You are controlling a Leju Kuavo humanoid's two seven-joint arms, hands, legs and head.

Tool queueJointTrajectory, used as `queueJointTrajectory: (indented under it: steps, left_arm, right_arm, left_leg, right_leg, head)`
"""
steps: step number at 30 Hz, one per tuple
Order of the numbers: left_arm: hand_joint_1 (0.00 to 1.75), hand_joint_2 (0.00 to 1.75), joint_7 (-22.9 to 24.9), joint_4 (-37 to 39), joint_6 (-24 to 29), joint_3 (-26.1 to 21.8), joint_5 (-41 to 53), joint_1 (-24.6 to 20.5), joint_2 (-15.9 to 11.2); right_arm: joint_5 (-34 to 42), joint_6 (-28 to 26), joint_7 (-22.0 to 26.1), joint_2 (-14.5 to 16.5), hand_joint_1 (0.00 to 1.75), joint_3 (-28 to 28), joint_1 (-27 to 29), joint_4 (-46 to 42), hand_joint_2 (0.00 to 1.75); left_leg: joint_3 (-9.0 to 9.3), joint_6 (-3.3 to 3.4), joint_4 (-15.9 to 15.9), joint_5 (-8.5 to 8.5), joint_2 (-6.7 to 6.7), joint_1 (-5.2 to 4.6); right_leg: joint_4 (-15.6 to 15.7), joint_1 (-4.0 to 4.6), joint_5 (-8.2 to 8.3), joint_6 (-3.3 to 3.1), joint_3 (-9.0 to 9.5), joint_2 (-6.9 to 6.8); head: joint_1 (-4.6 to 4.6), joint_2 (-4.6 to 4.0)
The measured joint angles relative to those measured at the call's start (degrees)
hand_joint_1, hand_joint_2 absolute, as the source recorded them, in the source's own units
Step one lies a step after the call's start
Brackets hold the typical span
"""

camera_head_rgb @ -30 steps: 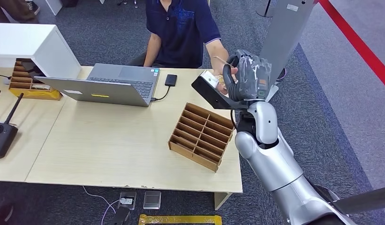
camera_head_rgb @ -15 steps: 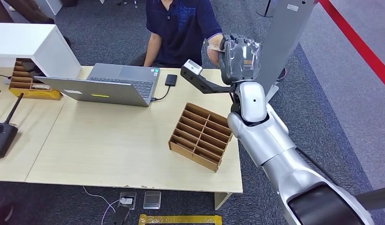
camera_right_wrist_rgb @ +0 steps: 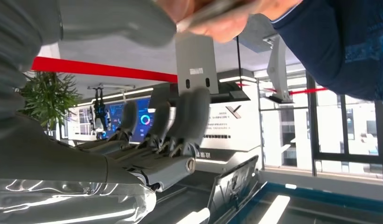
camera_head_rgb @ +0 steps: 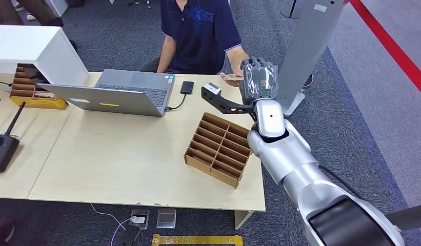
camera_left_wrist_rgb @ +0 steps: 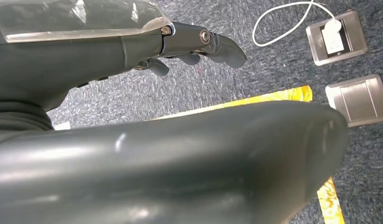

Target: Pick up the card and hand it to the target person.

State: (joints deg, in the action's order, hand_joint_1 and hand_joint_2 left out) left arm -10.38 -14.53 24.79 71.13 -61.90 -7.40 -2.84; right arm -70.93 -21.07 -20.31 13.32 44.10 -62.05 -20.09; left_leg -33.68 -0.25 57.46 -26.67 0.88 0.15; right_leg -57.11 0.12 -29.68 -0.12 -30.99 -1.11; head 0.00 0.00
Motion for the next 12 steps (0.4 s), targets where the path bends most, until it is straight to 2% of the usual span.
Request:
queueJointTrajectory:
  steps: [2,6,7,8,9,11,12]
  left_arm:
    - [0.00,0.00,0.1,0.0,0.2,-0.2,-0.1,0.0,0.1]
    - [0.00,0.00,0.4,0.2,0.3,-0.6,-0.3,0.1,0.6]
    - [0.00,0.00,0.5,0.2,0.4,-0.7,-0.3,0.1,0.7]
    - [0.00,0.00,0.5,0.2,0.5,-0.8,-0.4,0.1,0.8]
    - [0.00,0.00,0.5,0.3,0.6,-1.0,-0.5,0.1,0.9]
    - [0.00,0.00,0.6,0.4,0.8,-1.3,-0.7,0.1,1.1]
    - [0.00,0.00,0.6,0.4,0.8,-1.4,-0.7,0.2,1.1]
  right_arm:
    - [0.5,-0.9,0.4,0.1,0.00,-0.3,0.2,-0.1,1.75]
    - [2.7,-4.0,2.2,0.5,0.00,-1.7,0.4,-0.7,0.00]
    - [4.5,-5.1,3.7,0.7,0.00,-3.0,0.8,-1.3,0.00]
    - [6.2,-5.8,4.9,0.8,0.00,-4.2,1.1,-1.9,0.44]
    - [10.6,-6.6,8.2,1.2,0.00,-7.1,1.8,-2.5,0.87]
    - [22.9,-6.7,17.0,2.2,0.00,-13.9,3.2,-3.4,1.75]
    - [27.6,-6.6,20.3,2.6,0.00,-16.5,3.7,-3.6,1.75]
  left_leg:
    - [0.01,0.00,0.0,0.01,-0.01,-0.01]
    - [-0.01,0.02,0.0,0.03,-0.02,-0.01]
    - [0.00,0.02,0.0,0.03,-0.02,-0.02]
    - [0.00,0.02,0.0,0.03,-0.02,-0.02]
    - [-0.04,0.03,0.0,0.02,-0.03,-0.01]
    - [-0.05,0.02,0.0,0.02,-0.03,-0.01]
    - [-0.06,0.02,0.0,0.02,-0.03,-0.01]
  right_leg:
    - [0.0,-0.01,0.01,0.01,0.00,0.00]
    - [0.0,-0.01,0.02,0.02,-0.02,-0.01]
    - [0.0,-0.02,0.02,0.03,-0.01,-0.01]
    - [0.0,-0.02,0.02,0.03,-0.01,-0.01]
    - [0.0,-0.01,0.01,0.02,-0.04,-0.03]
    - [0.0,-0.01,0.01,0.02,-0.03,-0.05]
    - [0.0,0.00,0.00,0.01,-0.04,-0.06]
  head:
    - [0.00,0.00]
    - [0.00,0.00]
    - [0.00,0.00]
    - [0.00,0.00]
    - [0.00,0.00]
    - [0.00,0.00]
    - [0.00,0.00]
